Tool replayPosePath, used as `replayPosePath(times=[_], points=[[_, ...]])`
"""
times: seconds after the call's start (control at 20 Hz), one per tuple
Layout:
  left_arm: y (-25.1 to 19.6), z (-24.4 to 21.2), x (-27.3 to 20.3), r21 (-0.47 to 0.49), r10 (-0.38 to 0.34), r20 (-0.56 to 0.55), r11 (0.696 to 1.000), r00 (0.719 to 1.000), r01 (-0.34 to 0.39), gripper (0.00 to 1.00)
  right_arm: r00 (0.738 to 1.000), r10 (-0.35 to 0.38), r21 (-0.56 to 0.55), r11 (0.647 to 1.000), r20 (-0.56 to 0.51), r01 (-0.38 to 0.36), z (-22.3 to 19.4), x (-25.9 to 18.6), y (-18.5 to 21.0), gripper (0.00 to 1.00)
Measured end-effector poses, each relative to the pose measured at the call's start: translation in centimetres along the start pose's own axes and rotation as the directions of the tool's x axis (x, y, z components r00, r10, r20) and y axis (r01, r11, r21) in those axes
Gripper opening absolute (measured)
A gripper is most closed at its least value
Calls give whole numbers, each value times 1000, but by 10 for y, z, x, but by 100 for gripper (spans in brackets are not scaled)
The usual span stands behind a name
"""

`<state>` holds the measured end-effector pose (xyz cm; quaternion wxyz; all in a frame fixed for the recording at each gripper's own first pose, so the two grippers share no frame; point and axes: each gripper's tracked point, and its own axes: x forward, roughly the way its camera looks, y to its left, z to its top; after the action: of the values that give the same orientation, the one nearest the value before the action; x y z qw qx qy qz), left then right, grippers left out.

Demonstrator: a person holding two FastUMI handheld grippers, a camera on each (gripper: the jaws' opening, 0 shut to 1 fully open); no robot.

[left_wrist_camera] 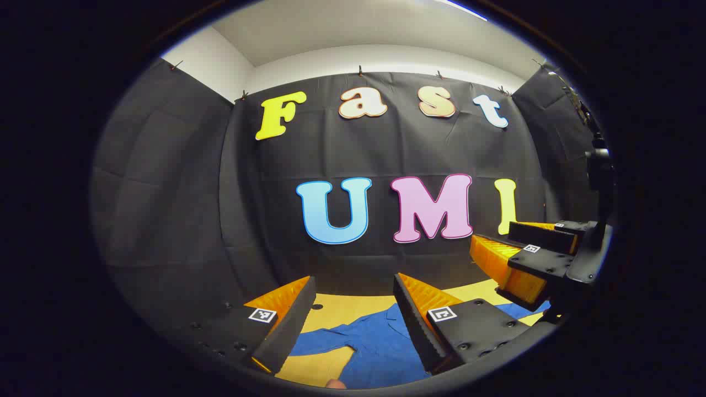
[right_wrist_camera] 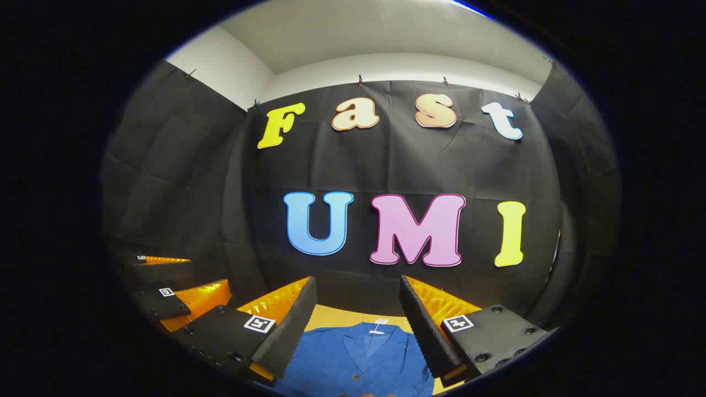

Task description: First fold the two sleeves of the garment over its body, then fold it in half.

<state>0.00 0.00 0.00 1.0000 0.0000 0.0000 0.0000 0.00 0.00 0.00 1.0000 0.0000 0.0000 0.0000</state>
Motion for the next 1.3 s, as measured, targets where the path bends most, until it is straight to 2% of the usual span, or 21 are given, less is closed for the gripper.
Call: replayPosePath(times=[0.05, 0.1, 0.2, 0.25, 0.3, 0.35, 0.45, 0.5, 0.55, 0.65, 0.8, 0.95, 1.1, 1.15, 1.25, 1.3], points=[[-1, 1, -2, 0, -5, 2, 1000, 1000, 5, 83, 1000, -5, 0, 1000, -1, 5, 0, -3, -1, 95], [-1, 2, -3, 0, -10, 5, 1000, 1000, 10, 82, 1000, -13, -2, 1000, 1, 13, 1, -4, -3, 88], [0, 3, -8, -2, -15, 8, 1000, 1000, 15, 82, 999, -36, 0, 999, 4, 36, 3, -9, -6, 87], [3, 4, -11, -1, -17, 10, 1000, 1000, 17, 82, 999, -47, 5, 999, 5, 47, 3, -12, -6, 87], [6, 4, -15, 0, -19, 13, 1000, 1000, 19, 82, 998, -57, 9, 998, 4, 57, 4, -15, -6, 95], [9, 4, -20, 2, -21, 14, 1000, 1000, 21, 82, 998, -68, 12, 998, 3, 68, 4, -18, -4, 87], [15, 0, -30, 0, -31, 13, 1000, 999, 31, 83, 996, -92, 18, 996, 7, 92, 8, -28, -1, 87], [20, -2, -37, 0, -36, 13, 999, 999, 36, 80, 994, -105, 19, 994, 9, 104, 9, -34, 2, 87], [25, -3, -44, 1, -39, 14, 999, 999, 39, 82, 993, -119, 15, 993, 13, 119, 10, -41, 4, 94], [36, -13, -57, 11, -36, 11, 999, 999, 36, 82, 989, -144, -2, 989, 33, 145, 15, -55, 10, 94], [41, -22, -74, 0, -63, 47, 998, 997, 64, 82, 978, -197, -28, 980, 64, 199, 15, -77, 11, 94], [39, -31, -81, 5, -99, 18, 995, 995, 99, 82, 970, -237, 1, 972, 57, 237, 18, -98, 12, 94], [34, -22, -83, 4, -150, 42, 989, 988, 150, 81, 953, -287, -55, 954, 93, 293, 28, -108, 0, 94], [35, -22, -80, 6, -151, 44, 989, 988, 151, 82, 951, -296, -48, 952, 95, 301, 28, -109, -1, 87], [32, -20, -77, -5, -162, 48, 987, 986, 162, 82, 948, -306, -30, 950, 92, 310, 30, -110, -2, 87], [29, -20, -75, -11, -173, 51, 985, 984, 174, 82, 945, -315, -32, 947, 89, 319, 31, -110, -5, 94]])
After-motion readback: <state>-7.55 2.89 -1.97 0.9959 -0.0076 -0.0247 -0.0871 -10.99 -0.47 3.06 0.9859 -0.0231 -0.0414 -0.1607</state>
